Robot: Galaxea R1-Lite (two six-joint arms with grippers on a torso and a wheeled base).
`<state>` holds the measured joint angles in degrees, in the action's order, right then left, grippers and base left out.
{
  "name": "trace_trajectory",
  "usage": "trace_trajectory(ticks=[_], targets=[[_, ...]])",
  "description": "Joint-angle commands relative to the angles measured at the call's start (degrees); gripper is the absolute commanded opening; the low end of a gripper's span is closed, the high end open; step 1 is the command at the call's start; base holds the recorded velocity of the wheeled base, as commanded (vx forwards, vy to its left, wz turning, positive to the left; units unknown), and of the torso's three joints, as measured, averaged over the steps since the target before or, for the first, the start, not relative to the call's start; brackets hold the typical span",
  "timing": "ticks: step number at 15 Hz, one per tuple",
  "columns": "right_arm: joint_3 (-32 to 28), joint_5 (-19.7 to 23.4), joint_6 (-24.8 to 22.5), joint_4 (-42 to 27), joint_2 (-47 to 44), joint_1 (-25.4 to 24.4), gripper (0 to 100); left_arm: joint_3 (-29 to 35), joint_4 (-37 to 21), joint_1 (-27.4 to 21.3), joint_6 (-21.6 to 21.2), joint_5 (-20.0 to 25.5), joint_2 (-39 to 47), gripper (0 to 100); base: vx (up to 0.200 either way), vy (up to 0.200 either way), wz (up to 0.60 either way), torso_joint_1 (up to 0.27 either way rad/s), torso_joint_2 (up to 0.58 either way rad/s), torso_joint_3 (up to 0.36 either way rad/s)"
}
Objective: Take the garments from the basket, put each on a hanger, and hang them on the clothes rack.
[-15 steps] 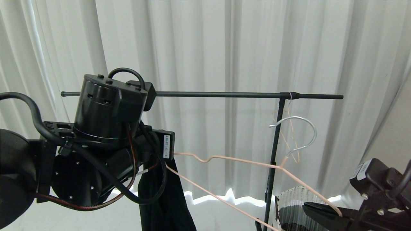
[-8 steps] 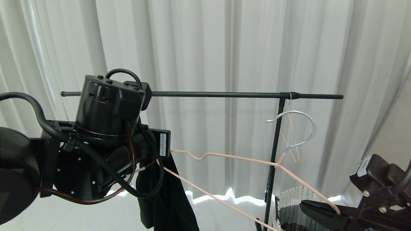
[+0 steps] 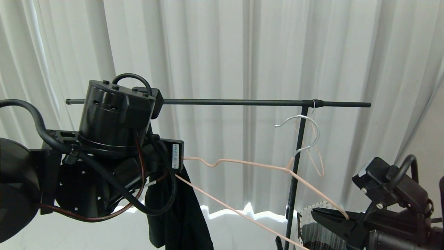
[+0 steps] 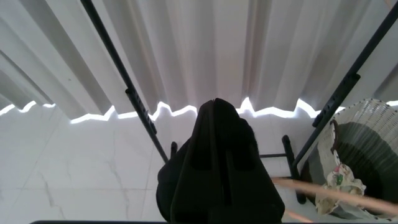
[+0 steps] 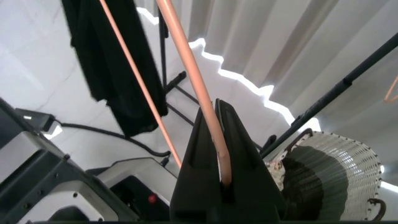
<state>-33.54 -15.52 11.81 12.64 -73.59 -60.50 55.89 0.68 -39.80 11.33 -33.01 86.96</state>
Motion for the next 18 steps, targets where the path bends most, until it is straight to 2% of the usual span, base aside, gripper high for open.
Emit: trace_trajectory(ticks=[1,6,10,13,18], targets=[[-1.3,0.2,0.0,0.2,-2.0,0.6,0,-0.1,0.0,0.0,0.0,0.0,0.0,0,0.0,0.0,0.0,0.0,0.0,0.0],[-1.7,1.5,0.0,0.4,-4.0,0.6,0,0.0,0.0,-0.1,0.2,-0.1,0.0,0,0.0,0.0,0.0,0.0,0.0,0.0],[-3.9,1.6,0.0,3.9,-9.0,0.6,0,0.1,0.1,-0.8,0.5,-0.2,-0.1,0,0.0,0.0,0.0,0.0,0.0,0.0],[-6.6,2.7,0.1,4.1,-11.5,-0.3,0,0.2,0.0,-2.5,1.7,-0.2,-0.1,0,0.0,0.0,0.0,0.0,0.0,0.0],[-7.9,3.0,0.1,4.1,-14.3,-1.3,0,0.4,0.0,-6.1,1.8,-0.8,-0.9,0,0.0,0.0,0.0,0.0,0.0,0.0]])
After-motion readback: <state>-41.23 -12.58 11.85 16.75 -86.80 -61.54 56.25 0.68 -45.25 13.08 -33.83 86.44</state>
